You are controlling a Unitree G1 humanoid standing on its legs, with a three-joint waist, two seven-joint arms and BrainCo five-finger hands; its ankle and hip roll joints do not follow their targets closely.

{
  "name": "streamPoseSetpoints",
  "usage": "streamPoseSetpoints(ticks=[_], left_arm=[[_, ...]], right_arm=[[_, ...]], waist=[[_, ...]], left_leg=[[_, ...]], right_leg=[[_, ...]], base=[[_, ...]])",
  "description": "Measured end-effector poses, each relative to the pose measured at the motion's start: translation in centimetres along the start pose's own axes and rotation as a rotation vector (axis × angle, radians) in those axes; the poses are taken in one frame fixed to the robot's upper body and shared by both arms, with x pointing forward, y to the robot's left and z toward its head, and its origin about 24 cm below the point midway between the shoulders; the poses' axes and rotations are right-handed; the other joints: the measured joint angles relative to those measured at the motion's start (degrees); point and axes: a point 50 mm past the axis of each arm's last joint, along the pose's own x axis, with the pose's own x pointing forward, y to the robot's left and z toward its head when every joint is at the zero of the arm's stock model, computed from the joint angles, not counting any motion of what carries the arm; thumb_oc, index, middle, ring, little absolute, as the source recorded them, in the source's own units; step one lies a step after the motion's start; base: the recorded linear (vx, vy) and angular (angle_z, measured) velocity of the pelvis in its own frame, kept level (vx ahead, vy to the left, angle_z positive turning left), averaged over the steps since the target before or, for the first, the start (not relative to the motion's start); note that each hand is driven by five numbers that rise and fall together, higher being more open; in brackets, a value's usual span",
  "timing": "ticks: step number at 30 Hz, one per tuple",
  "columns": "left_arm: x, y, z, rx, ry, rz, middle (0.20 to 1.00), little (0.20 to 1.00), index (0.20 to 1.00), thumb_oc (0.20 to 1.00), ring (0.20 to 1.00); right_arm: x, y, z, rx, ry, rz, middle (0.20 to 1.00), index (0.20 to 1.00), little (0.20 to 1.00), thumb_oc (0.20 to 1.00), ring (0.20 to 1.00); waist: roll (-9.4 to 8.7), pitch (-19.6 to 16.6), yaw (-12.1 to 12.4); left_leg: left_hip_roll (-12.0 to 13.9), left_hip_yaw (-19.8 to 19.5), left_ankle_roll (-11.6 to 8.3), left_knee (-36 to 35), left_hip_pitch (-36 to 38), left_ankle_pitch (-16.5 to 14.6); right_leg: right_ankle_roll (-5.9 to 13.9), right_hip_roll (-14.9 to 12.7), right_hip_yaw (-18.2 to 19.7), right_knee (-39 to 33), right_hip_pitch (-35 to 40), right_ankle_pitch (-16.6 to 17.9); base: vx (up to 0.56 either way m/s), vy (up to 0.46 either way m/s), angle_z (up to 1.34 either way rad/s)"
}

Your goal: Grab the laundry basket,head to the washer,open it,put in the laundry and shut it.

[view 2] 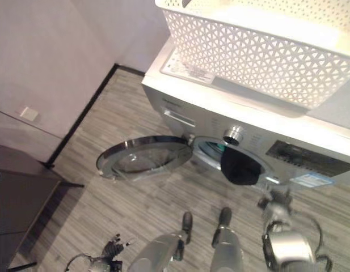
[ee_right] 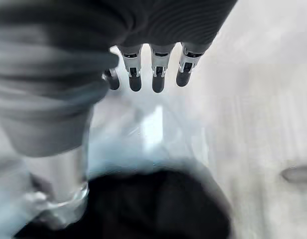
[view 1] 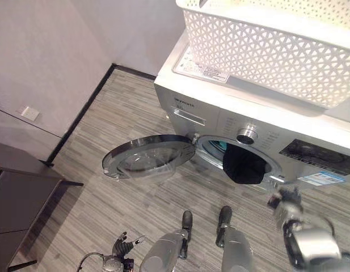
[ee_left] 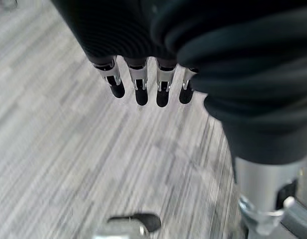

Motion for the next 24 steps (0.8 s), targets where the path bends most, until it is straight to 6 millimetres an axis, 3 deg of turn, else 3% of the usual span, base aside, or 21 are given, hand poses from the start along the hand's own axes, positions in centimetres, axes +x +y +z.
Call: streamPoseSetpoints(ticks=[3, 7, 8, 11, 13, 17, 20, 24], left_arm=[[-0.1, 0.1, -0.4, 0.002, 0.027, 0.002, 1.000, 1.000, 1.000, 1.000, 1.000], [0.1, -0.5, 0.9, -0.007, -0.027, -0.017, 1.000, 1.000, 1.000, 1.000, 1.000], [0.3, -1.1, 1.8, 0.026, -0.055, -0.044, 1.000, 1.000, 1.000, 1.000, 1.000], [0.7, -2.4, 4.2, 0.041, -0.120, -0.083, 1.000, 1.000, 1.000, 1.000, 1.000], [0.6, -2.7, 4.3, 0.043, -0.130, -0.097, 1.000, 1.000, 1.000, 1.000, 1.000], [0.5, -2.7, 4.9, 0.067, -0.158, -0.109, 1.000, 1.000, 1.000, 1.000, 1.000], [0.7, -2.8, 6.1, 0.070, -0.191, -0.111, 1.000, 1.000, 1.000, 1.000, 1.000], [0.8, -2.6, 6.4, 0.042, -0.192, -0.084, 1.000, 1.000, 1.000, 1.000, 1.000]], right_arm=[[0.0, 0.1, 0.0, -0.065, -0.022, 0.074, 1.000, 1.000, 1.000, 1.000, 1.000], [-0.9, 3.3, 0.3, -0.027, -0.007, 0.168, 1.000, 1.000, 1.000, 1.000, 1.000], [-1.4, 5.4, 2.3, 0.013, -0.048, 0.214, 1.000, 1.000, 1.000, 1.000, 1.000], [-1.2, 5.6, 4.7, 0.050, -0.084, 0.201, 1.000, 1.000, 1.000, 1.000, 1.000], [-1.3, 6.0, 5.3, 0.065, -0.087, 0.204, 1.000, 1.000, 1.000, 1.000, 1.000], [-1.3, 6.3, 8.5, 0.179, -0.125, 0.190, 1.000, 1.000, 1.000, 1.000, 1.000], [-2.0, 6.7, 12.7, 0.281, -0.245, 0.176, 1.000, 1.000, 1.000, 1.000, 1.000], [-3.3, 7.7, 15.0, 0.428, -0.329, 0.144, 1.000, 1.000, 1.000, 1.000, 1.000]], waist=[[-0.05, 0.85, 0.05], [-0.05, 4.70, 0.20], [0.25, 7.73, 0.32], [1.30, 12.57, 0.74], [0.84, 12.90, 1.69], [0.19, 13.35, 2.30], [-0.18, 13.60, 2.34], [-1.39, 14.42, 2.24]], left_leg=[[0.15, -0.16, 0.23, 0.14, -2.29, -0.25], [0.63, -0.68, -0.14, 2.01, -5.96, 0.00], [0.58, -0.78, -0.20, 5.99, -10.72, -0.73], [-0.26, -1.90, -0.80, 7.45, -13.08, -0.54], [-0.72, -1.86, -0.80, 7.87, -14.71, -0.48], [-2.05, -1.63, 0.44, 11.97, -18.81, -1.48], [-3.03, -0.66, 1.07, 18.81, -26.07, -3.66], [-2.83, 1.22, 1.98, 21.65, -29.41, -5.35]], right_leg=[[-0.20, 0.10, 0.14, 1.32, -2.50, -0.40], [-0.64, 0.66, 0.05, 2.82, -5.96, -0.79], [-0.79, 0.49, 0.16, 4.79, -9.64, -0.93], [-1.30, -0.89, -0.81, 7.31, -11.95, -1.37], [-1.47, -1.69, -0.85, 8.65, -13.62, -2.22], [-1.22, -3.09, -0.30, 11.88, -17.17, -2.77], [-1.60, -4.21, 0.82, 15.66, -23.42, -2.80], [-0.72, -3.54, 2.96, 15.62, -26.31, -2.03]], base=[[0.00, 0.000, 0.00], [-0.06, 0.015, 0.00], [-0.06, 0.035, 0.07], [-0.02, 0.057, 0.27], [-0.03, 0.102, 0.22], [-0.02, 0.107, 0.08], [0.01, 0.122, -0.02], [0.03, 0.103, -0.22]])
